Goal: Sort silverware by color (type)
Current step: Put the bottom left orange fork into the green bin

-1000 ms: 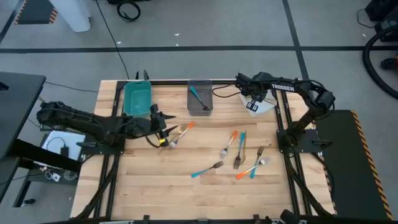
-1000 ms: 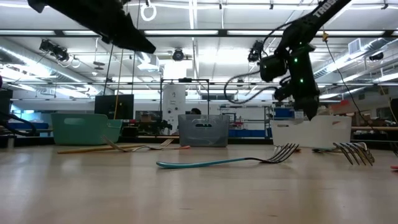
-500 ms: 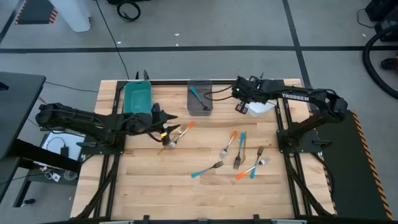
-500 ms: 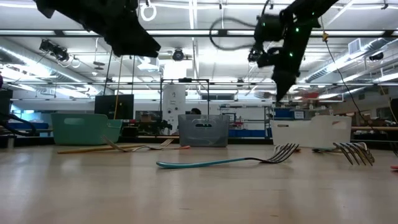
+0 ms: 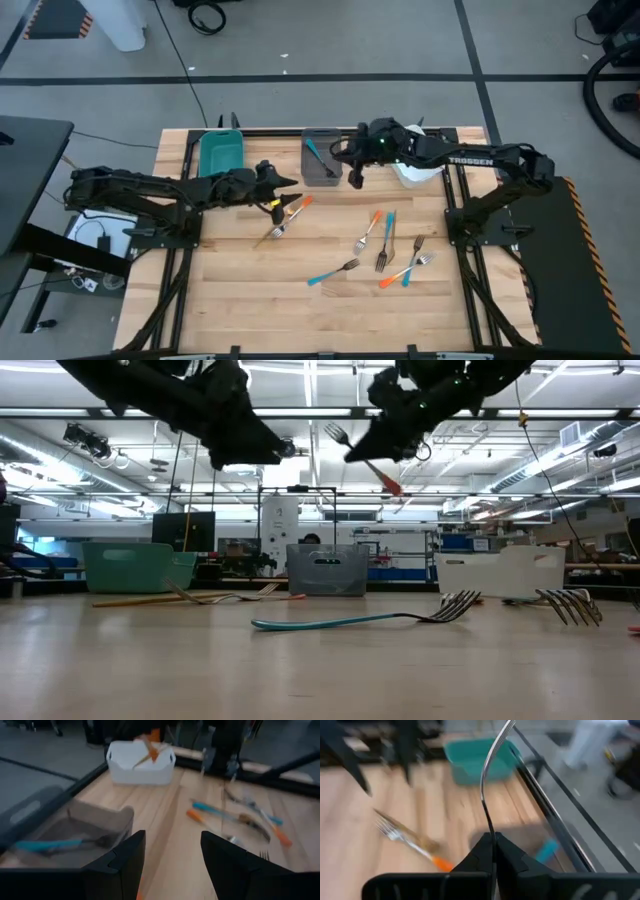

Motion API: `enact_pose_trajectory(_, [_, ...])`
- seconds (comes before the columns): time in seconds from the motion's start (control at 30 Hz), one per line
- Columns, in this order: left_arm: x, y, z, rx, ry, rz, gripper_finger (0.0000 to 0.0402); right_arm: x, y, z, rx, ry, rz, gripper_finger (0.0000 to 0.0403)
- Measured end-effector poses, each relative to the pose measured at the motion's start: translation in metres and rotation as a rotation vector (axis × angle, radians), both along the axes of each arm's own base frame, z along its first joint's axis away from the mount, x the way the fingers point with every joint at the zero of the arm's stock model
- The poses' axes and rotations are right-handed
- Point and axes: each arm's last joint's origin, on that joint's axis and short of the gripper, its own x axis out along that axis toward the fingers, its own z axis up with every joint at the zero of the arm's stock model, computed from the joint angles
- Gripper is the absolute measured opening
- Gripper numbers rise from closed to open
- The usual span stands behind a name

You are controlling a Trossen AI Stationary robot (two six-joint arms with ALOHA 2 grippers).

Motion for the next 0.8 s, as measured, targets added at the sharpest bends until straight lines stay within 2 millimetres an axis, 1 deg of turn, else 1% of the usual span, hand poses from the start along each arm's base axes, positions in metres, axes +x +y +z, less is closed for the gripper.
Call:
enact_pose_trajectory(0.23, [0.015, 0.004, 0.003, 0.022, -0.141, -0.002, 0.0201, 0.026, 0.013, 0.0, -0.001, -0.18, 0.153, 0.0011])
enact_pose_trajectory(0.37, [0.02, 0.004, -0.001, 0.029, -0.158, -0.019, 0.0201, 0.036, 0.024, 0.004, -0.03, -0.273, 0.21, 0.0011])
enact_pose_trajectory(0.6, [0.025, 0.005, 0.006, 0.097, -0.256, -0.026, 0.0201, 0.042, 0.045, 0.019, -0.1, -0.421, 0.286, 0.0011])
enact_pose_trajectory(0.73, [0.03, 0.002, 0.015, 0.125, -0.294, -0.133, 0.0201, 0.043, 0.05, 0.022, -0.153, -0.445, 0.306, 0.0011])
enact_pose_trajectory(0.8, [0.032, 0.001, 0.02, 0.126, -0.307, -0.16, 0.0201, 0.043, 0.051, 0.023, -0.158, -0.451, 0.308, 0.0011])
